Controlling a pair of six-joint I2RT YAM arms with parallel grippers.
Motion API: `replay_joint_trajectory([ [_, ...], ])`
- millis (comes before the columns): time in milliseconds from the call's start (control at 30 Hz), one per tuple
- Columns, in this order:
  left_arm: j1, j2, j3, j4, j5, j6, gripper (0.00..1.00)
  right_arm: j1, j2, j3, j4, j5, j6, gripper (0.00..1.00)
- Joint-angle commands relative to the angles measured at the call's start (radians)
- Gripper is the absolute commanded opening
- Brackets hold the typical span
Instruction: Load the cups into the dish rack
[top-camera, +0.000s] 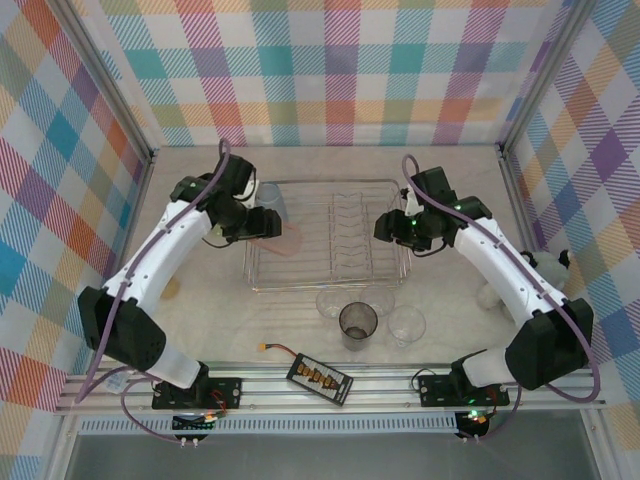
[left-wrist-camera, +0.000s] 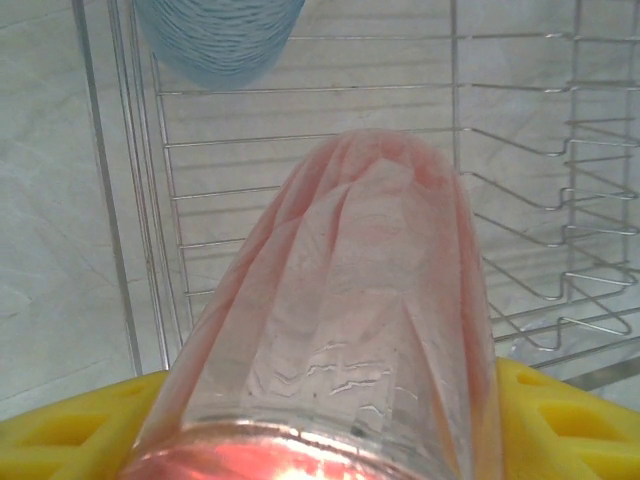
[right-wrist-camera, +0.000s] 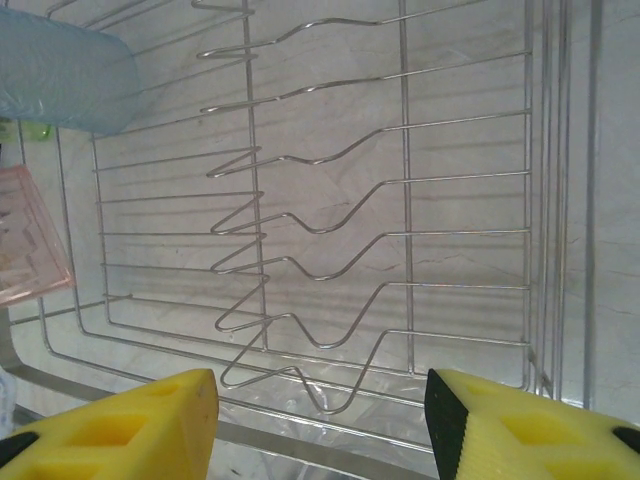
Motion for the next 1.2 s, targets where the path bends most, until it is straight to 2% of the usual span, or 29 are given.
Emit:
replay_joint_trajectory([
  [0,-0.016,0.044,0.073,-0.082,-0.115,0.024,0.0,0.0,-0.005,0.009,-0.03,0.02,-0.04,0.58],
  [233,-0.03,0.13,0.141,-0.132,-0.254,0.067,0.0,0.0,-0.003,0.002,-0.025,0.0,-0.049,0.59],
  [1000,-0.062,0.253,0.137,-0.022,-0.351,0.108,0.0,0.0,-0.018,-0.003,-0.07,0.0,-0.059,0.58],
  [1167,-0.07,0.267,0.137,-0.014,-0.393,0.11,0.0,0.001,-0.034,-0.012,-0.041,-0.043,-0.061,0.59],
])
